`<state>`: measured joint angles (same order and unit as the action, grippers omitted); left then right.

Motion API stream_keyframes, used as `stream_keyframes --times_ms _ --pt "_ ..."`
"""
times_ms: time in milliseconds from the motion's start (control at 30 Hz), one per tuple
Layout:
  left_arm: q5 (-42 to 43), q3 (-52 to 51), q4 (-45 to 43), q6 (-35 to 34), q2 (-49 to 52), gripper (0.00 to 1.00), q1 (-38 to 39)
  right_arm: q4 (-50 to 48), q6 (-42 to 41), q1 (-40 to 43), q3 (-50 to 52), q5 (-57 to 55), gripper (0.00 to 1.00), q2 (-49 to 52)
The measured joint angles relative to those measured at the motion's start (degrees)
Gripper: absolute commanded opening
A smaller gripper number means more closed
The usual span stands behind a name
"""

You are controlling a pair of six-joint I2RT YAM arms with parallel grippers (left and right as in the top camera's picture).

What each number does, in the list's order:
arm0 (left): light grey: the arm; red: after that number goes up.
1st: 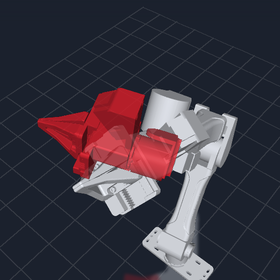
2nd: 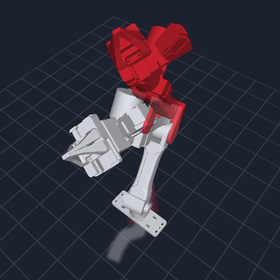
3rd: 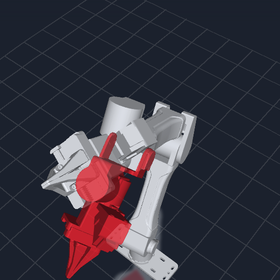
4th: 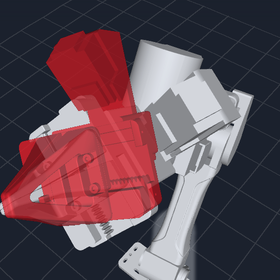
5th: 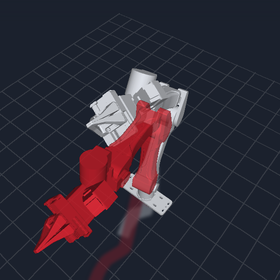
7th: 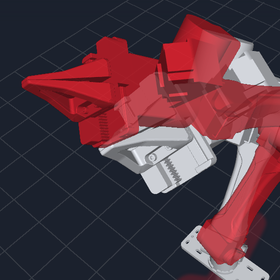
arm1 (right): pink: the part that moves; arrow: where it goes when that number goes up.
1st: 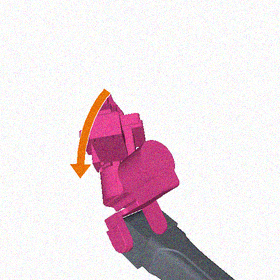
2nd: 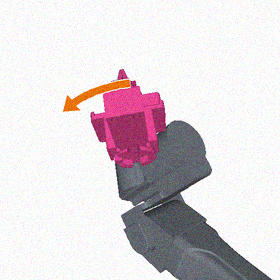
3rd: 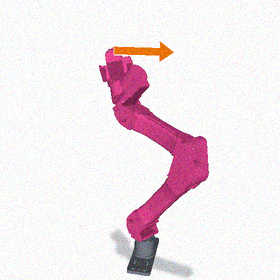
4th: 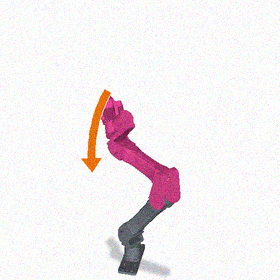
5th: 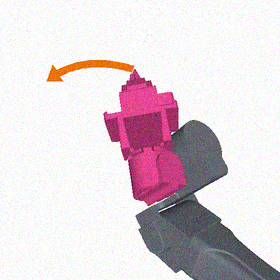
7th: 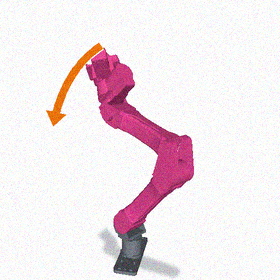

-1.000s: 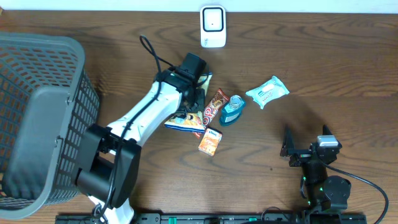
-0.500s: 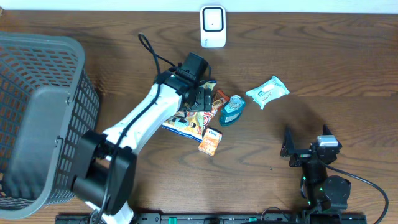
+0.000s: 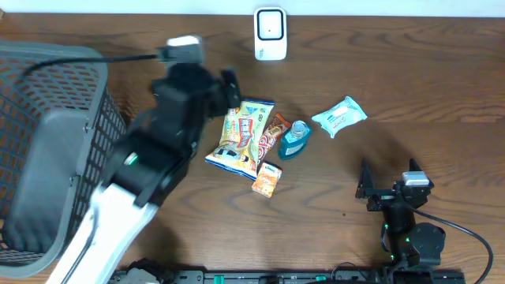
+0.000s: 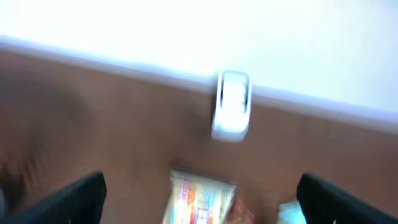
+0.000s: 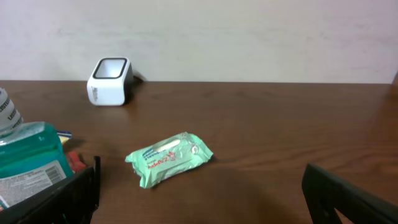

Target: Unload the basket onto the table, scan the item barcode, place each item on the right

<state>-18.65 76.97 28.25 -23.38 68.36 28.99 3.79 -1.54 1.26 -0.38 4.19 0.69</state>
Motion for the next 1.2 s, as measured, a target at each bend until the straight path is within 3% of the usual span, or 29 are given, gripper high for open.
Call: stream_keyframes --times_ms 200,367,467,633,900,1200 --pt "-12.1 0.0 -17.0 7.5 -10.4 0.98 0.0 0.0 0.0 0.0 0.0 0.0 0.99 0.0" --pt "-19.5 0.0 -30.1 21.1 -13.3 0.98 -0.6 0.0 0.0 0.0 0.0 0.0 0.99 0.0" --pt "-21.6 0.0 -30.3 30.2 -13.7 0.99 -0.8 0.0 0.0 0.0 0.0 0.0 0.99 0.0" --pt "-22.9 0.0 -22.9 42.3 -13.3 0.99 -0.8 0.0 0.0 0.0 0.0 0.0 0.99 0.0" --pt "-21.6 0.0 -17.7 46.1 -17.5 0.98 -0.8 0.0 0.0 0.0 0.0 0.0 0.99 0.0" --pt "-18.5 0.0 -13.5 41.1 -31.3 0.98 -5.2 0.0 0.0 0.0 0.0 0.0 0.99 0.0"
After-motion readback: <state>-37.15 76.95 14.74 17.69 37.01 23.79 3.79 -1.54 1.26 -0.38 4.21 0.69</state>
